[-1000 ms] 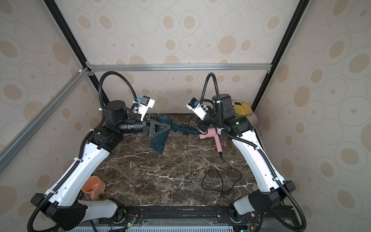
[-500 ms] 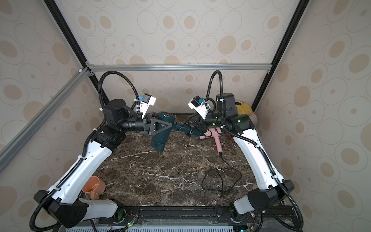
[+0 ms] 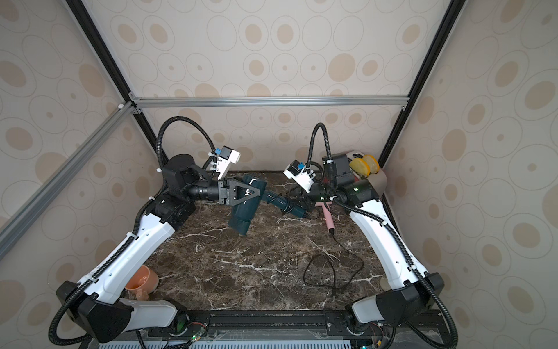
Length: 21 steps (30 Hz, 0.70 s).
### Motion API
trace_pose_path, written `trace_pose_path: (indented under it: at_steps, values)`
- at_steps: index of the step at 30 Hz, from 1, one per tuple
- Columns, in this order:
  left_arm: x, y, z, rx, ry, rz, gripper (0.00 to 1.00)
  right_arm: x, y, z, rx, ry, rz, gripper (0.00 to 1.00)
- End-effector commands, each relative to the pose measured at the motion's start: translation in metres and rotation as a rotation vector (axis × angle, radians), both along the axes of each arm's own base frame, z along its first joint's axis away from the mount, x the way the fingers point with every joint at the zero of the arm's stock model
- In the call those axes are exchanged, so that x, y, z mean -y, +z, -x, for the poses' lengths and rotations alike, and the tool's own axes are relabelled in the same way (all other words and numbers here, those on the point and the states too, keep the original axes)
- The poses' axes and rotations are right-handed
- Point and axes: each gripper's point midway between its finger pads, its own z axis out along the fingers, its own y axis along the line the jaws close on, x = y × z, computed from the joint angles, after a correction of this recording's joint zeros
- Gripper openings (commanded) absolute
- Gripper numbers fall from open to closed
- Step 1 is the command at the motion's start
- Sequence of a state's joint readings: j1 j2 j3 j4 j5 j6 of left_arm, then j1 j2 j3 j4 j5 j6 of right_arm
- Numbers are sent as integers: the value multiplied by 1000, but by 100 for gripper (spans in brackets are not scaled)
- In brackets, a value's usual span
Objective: Wrap the cord around the hair dryer
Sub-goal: Wrap the power cord around the hair dryer.
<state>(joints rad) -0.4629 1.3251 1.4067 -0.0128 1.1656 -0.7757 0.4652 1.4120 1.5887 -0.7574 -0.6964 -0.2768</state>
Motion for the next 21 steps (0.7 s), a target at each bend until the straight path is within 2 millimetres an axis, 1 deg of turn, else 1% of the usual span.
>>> trace_pose_path:
  at_steps: [1, 3, 5, 8, 10, 13, 14, 15, 16, 18, 21]
  values:
    - [-9, 65, 16, 225, 19, 152, 0, 0, -13, 4, -31, 8, 2, 0]
    - [-10, 67, 14, 239, 42, 154, 0, -3, -20, 4, -61, 17, -3, 0]
    - [-11, 61, 6, 247, 91, 125, 0, -5, -22, 3, -75, 17, -14, 0]
    - [-13, 54, -5, 248, 142, 105, 0, -5, -16, 0, -65, -7, -42, 0]
    - [-17, 54, -12, 256, 181, 101, 0, -4, -16, 1, -78, -16, -42, 9]
    - [-29, 61, -26, 270, 252, 125, 0, -5, -24, 3, -116, -5, -34, 13]
    - [-33, 64, -31, 271, 270, 147, 0, -6, -28, 4, -126, -2, -37, 10]
    - [-37, 67, -35, 272, 289, 164, 0, -6, -30, 3, -131, -9, -49, 3]
    - [-40, 68, -39, 271, 305, 175, 0, -7, -31, 3, -134, -14, -63, 0]
    - [-44, 69, -45, 277, 339, 188, 0, -9, -28, 4, -137, -26, -119, 0]
    - [-47, 74, -51, 286, 369, 210, 0, -10, -33, 4, -171, -49, -170, 0]
